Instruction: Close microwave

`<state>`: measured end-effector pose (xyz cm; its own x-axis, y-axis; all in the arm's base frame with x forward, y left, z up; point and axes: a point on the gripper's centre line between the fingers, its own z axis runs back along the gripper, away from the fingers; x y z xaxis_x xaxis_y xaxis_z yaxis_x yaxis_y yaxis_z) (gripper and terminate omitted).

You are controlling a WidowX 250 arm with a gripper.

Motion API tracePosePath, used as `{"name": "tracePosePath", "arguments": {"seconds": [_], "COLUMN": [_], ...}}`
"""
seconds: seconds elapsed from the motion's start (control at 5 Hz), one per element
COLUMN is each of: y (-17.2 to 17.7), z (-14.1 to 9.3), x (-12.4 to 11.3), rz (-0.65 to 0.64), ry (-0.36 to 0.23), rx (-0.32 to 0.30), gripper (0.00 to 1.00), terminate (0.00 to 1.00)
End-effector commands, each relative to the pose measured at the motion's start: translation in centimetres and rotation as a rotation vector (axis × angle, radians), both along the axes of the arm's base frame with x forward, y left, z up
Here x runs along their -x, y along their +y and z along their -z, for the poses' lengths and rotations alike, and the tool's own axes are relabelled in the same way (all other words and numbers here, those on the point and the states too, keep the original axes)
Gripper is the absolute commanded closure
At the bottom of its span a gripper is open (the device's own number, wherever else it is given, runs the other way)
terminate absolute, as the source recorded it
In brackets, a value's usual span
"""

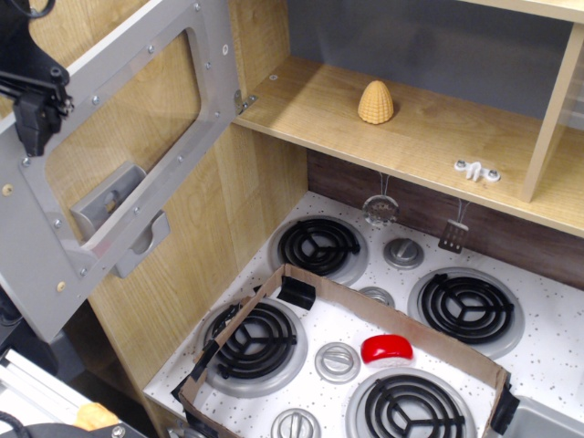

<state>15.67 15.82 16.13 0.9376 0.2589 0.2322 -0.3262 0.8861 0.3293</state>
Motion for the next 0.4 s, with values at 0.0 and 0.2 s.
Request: {"name": "tracePosePath", "arguments": {"seconds": [0.0,0.2], "y": [-1.5,-4.3], "z": [0.4,0.4], "x": [-1.6,-3.0], "rz": [-0.003,0.000], "ry": [-0.043,-0.069], "rx": [0.132,0.183], "gripper": [0.00,0.00], "terminate": [0.00,0.00]}}
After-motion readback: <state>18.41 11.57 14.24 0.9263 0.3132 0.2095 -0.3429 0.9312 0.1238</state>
